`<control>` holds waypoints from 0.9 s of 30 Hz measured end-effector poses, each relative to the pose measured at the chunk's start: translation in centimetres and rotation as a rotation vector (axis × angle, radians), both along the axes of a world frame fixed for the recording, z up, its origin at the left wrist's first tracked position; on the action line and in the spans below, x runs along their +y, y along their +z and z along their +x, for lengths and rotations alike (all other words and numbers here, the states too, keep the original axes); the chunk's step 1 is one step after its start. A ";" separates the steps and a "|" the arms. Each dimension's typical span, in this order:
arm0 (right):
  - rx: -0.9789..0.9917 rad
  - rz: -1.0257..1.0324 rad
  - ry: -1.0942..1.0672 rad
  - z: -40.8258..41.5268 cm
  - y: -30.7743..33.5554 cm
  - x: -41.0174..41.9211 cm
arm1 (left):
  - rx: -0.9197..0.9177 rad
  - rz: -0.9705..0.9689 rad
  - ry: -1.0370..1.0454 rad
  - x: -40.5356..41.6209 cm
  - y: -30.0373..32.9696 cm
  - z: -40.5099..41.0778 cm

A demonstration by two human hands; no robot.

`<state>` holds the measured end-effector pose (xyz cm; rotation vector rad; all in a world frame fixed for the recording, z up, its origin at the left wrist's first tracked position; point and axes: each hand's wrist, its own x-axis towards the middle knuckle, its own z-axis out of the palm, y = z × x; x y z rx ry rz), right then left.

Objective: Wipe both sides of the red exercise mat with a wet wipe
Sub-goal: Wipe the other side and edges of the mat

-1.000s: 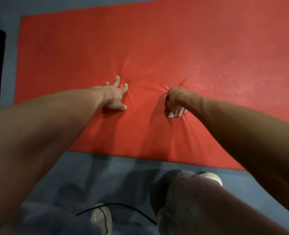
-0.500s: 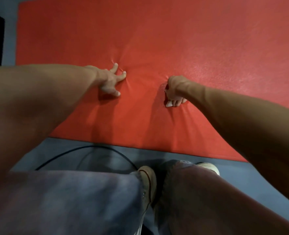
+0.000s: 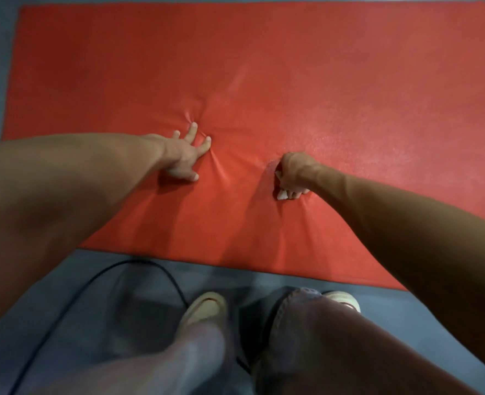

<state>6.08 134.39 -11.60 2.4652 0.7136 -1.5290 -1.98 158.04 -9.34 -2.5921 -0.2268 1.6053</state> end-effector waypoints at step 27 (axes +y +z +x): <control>-0.005 0.134 -0.056 -0.1 -2.6 -0.3 | -0.020 -0.027 0.000 0.4 -2.0 -0.3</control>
